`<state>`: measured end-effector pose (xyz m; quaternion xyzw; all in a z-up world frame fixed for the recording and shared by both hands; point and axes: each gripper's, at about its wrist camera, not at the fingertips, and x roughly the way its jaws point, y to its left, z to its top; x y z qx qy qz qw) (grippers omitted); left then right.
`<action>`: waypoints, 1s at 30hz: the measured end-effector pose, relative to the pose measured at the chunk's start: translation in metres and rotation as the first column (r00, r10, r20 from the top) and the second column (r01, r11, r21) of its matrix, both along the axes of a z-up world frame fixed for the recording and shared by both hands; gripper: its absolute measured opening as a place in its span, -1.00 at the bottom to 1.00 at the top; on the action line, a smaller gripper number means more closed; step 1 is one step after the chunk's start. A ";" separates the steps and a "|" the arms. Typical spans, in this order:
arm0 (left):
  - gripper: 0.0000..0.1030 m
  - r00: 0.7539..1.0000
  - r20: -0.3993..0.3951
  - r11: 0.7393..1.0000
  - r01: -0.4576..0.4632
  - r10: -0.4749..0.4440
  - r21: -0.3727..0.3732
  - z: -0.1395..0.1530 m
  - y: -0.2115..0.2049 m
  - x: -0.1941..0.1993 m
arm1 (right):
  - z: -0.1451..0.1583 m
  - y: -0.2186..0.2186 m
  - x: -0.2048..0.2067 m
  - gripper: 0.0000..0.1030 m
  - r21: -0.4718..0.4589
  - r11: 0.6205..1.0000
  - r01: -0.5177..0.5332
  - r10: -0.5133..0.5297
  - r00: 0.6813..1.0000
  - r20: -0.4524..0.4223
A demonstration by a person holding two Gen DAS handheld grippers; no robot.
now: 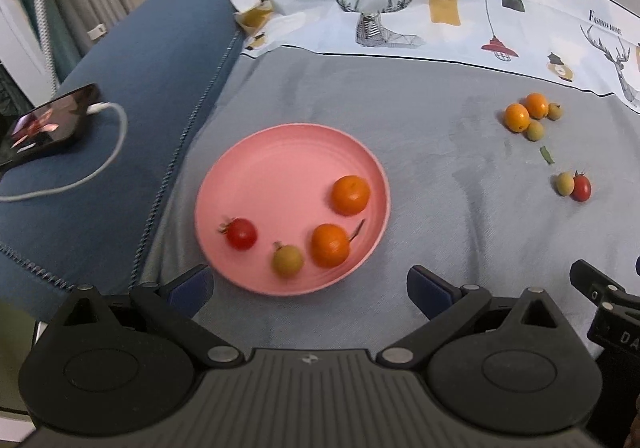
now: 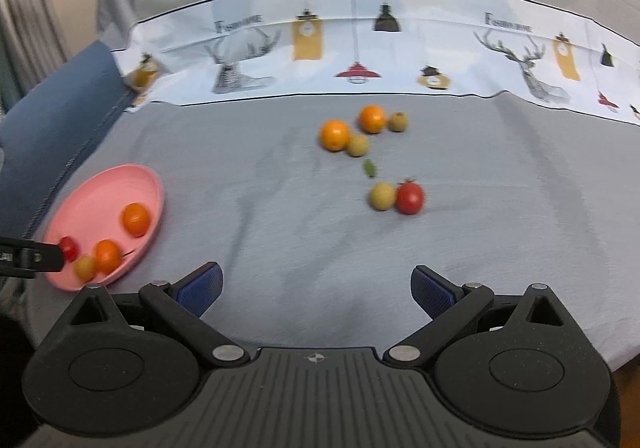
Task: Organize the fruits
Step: 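Grasp a small yellow fruit with the left tool while the right tool grasps a red tomato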
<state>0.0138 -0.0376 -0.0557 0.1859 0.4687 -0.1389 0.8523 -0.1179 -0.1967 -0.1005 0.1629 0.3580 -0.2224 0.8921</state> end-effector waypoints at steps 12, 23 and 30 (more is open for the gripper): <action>1.00 0.993 -0.068 0.995 0.102 -0.101 0.012 -0.028 -0.083 0.027 | -0.042 -0.070 0.019 0.94 -0.061 0.989 0.133 -0.134 0.991 -0.010; 1.00 0.987 -0.092 0.989 0.140 -0.134 0.054 -0.057 -0.143 0.048 | -0.088 -0.128 0.055 0.94 -0.152 0.974 0.165 -0.173 0.984 -0.039; 1.00 0.977 -0.127 0.982 0.180 -0.172 0.061 -0.077 -0.178 0.049 | -0.098 -0.136 0.067 0.38 -0.180 0.976 0.125 -0.125 0.992 0.011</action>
